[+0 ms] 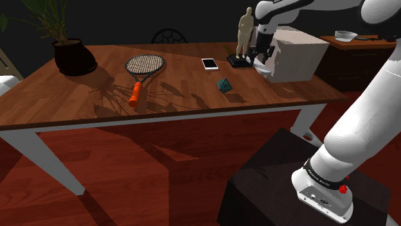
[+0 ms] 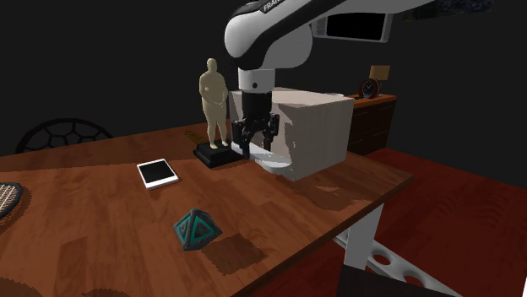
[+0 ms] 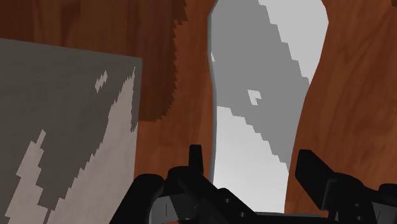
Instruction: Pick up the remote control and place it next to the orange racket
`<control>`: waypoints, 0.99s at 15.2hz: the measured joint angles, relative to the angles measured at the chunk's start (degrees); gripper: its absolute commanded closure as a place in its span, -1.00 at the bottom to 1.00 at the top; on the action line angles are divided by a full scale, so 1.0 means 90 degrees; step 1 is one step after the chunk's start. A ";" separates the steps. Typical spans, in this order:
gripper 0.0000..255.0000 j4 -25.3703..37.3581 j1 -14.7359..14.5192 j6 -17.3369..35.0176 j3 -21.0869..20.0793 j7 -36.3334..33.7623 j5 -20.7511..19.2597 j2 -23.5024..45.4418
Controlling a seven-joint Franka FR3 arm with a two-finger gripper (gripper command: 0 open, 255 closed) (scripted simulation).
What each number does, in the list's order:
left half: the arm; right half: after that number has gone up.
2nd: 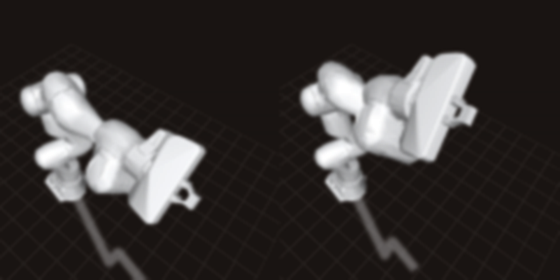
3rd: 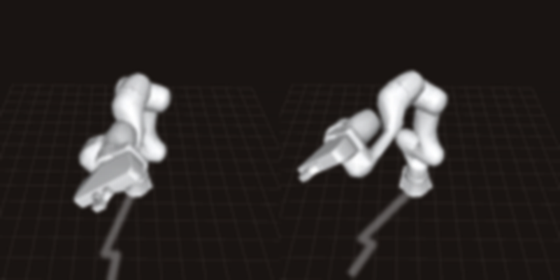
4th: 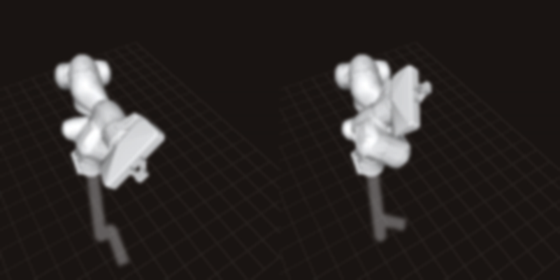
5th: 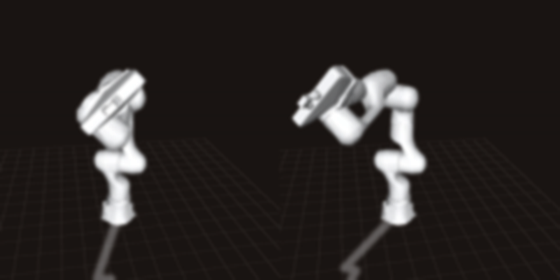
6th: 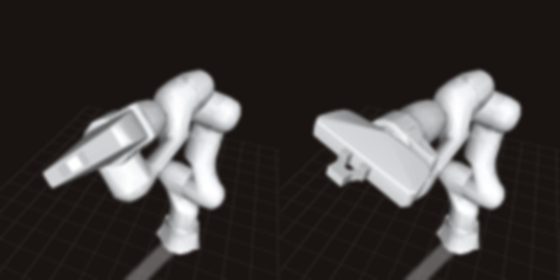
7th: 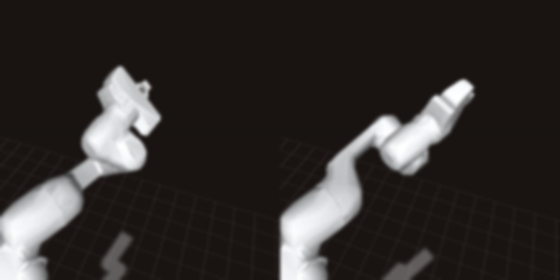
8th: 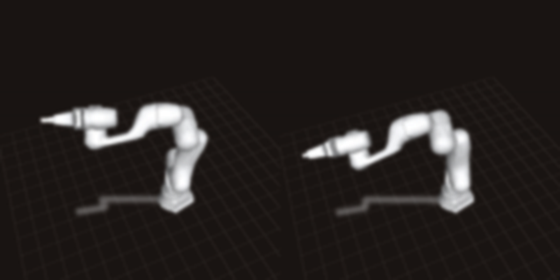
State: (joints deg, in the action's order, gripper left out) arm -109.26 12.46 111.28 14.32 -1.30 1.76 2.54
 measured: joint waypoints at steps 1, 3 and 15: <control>1.00 0.0063 -0.0004 -0.0072 -0.0004 -0.0011 -0.0004 -0.0011; 1.00 0.0221 -0.0002 -0.0248 -0.0001 -0.0012 -0.0012 -0.0029; 1.00 0.0373 -0.0764 -0.0390 -0.0720 -0.1495 -0.0038 -0.0046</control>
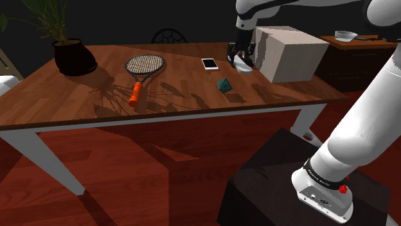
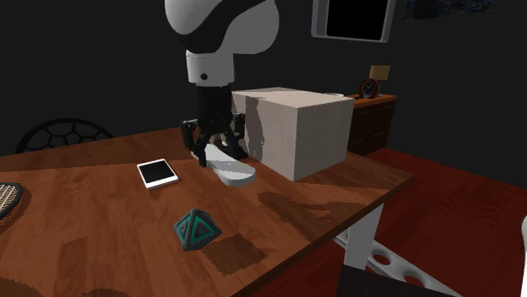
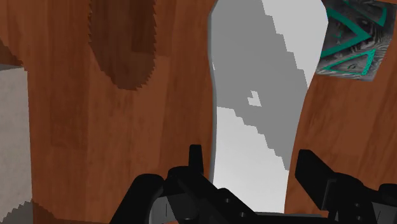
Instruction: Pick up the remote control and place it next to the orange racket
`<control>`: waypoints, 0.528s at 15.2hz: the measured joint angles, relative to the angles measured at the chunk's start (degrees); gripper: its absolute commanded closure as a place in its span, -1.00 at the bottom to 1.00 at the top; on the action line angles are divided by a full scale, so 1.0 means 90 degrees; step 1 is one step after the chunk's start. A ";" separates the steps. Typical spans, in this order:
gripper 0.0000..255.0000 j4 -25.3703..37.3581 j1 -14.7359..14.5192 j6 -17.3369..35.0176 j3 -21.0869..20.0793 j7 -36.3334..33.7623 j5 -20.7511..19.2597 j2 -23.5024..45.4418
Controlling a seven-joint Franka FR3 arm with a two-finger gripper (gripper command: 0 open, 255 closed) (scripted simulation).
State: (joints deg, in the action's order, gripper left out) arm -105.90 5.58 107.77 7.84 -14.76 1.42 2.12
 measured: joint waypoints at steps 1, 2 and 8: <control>1.00 0.0014 -0.0070 -0.0007 -0.0065 -0.0137 -0.0001 0.0004; 1.00 0.0142 -0.0149 -0.0042 -0.0140 -0.0290 0.0007 0.0092; 1.00 0.0755 -0.0593 -0.0191 -0.0524 -0.1124 0.0012 0.0543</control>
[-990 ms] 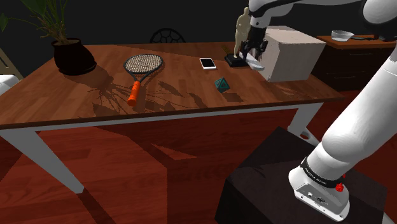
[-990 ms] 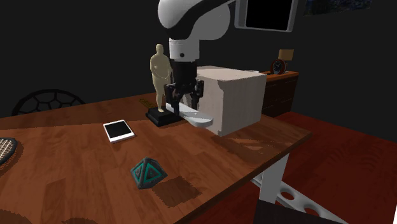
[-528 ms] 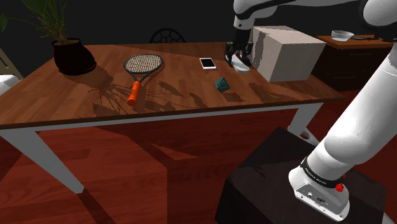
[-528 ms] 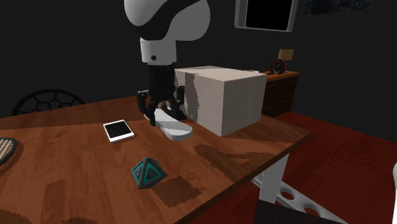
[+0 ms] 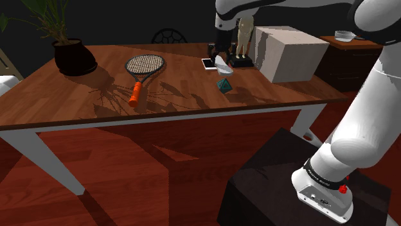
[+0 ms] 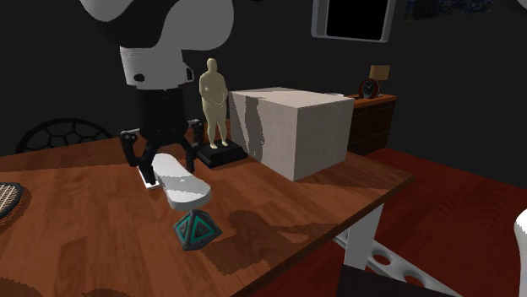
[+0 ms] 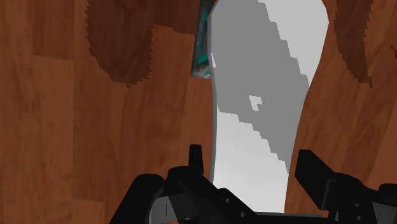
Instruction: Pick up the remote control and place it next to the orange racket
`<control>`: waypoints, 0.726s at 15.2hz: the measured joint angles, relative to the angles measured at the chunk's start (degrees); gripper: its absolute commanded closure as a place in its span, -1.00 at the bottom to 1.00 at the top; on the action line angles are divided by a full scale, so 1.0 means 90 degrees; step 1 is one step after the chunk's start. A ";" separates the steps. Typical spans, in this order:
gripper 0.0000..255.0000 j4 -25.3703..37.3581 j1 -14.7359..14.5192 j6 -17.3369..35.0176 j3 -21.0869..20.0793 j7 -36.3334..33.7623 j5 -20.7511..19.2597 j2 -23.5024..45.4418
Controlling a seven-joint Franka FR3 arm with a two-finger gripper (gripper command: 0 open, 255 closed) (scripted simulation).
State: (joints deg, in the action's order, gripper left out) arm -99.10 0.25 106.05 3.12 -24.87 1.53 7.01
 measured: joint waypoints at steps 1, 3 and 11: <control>1.00 0.0041 -0.0076 0.0007 -0.0060 -0.0137 -0.0006 0.0044; 1.00 0.0204 -0.0219 -0.0021 -0.0169 -0.0394 -0.0017 0.0173; 1.00 0.1253 -0.0742 -0.0209 -0.0503 -0.1266 -0.0091 0.1022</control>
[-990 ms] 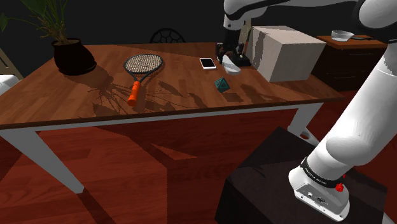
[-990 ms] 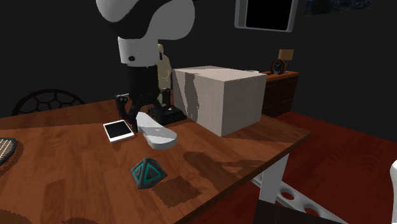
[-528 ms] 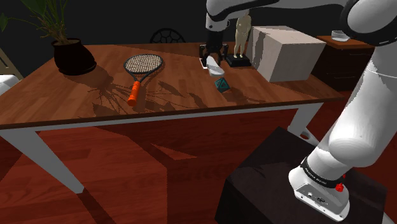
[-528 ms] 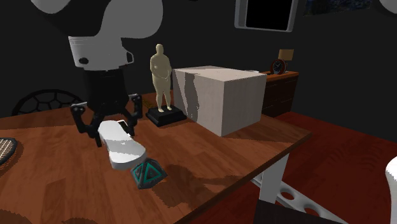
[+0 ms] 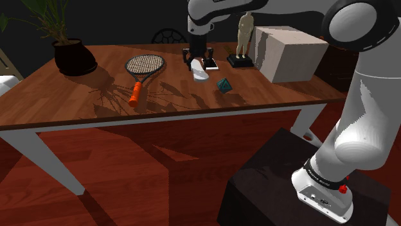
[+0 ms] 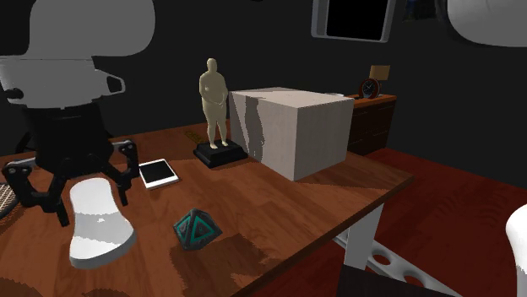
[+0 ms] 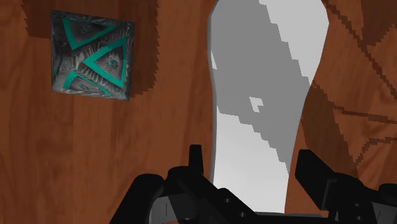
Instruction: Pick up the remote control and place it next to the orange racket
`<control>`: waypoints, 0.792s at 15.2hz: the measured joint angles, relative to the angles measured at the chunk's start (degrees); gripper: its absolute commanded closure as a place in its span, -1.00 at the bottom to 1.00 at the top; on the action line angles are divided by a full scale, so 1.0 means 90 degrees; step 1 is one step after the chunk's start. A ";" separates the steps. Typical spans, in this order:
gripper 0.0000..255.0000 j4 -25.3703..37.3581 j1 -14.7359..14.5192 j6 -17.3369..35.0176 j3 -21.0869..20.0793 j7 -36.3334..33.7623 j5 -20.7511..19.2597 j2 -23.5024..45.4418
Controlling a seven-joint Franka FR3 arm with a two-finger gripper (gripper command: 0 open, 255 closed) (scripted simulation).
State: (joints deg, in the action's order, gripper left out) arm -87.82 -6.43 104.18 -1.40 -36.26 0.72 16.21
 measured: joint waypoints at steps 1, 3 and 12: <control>1.00 -0.0066 -0.0010 0.0068 -0.0005 -0.0017 -0.0002 0.0000; 1.00 -0.0194 -0.0010 0.0230 -0.0004 -0.0017 -0.0003 0.0036; 1.00 -0.0748 -0.0013 0.0921 -0.0004 -0.0014 -0.0003 0.0173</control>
State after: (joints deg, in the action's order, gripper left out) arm -94.55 -6.55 112.47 -1.45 -36.39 0.69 17.76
